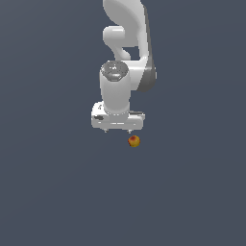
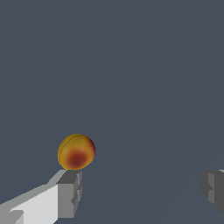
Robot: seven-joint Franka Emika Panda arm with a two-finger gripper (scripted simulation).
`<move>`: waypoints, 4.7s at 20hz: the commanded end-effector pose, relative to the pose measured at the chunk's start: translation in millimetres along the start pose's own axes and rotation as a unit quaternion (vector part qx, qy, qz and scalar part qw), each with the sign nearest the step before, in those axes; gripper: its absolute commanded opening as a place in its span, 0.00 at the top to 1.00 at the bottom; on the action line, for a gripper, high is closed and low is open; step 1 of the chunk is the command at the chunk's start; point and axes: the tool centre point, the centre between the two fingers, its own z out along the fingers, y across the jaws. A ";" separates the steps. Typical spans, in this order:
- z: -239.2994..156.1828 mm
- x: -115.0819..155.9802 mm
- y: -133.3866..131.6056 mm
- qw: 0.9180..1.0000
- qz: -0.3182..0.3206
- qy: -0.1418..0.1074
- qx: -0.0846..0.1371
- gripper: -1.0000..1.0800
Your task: Pick up the object and move it to a goal position.
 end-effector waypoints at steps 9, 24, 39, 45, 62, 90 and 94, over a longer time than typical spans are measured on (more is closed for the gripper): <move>1.7 -0.1 6.6 1.000 -0.019 -0.006 -0.007 0.04; 5.6 -0.3 2.5 1.000 0.009 -0.006 -0.007 0.04; 23.6 -2.5 -21.3 0.987 0.159 -0.001 -0.001 0.04; 32.2 -4.0 -32.5 0.972 0.233 0.001 0.001 0.04; 55.6 -9.9 -61.8 0.901 0.434 0.006 0.008 0.04; 76.6 -16.3 -83.6 0.810 0.587 0.011 0.013 0.04; 89.8 -16.2 -83.3 0.809 0.587 0.011 0.013 0.04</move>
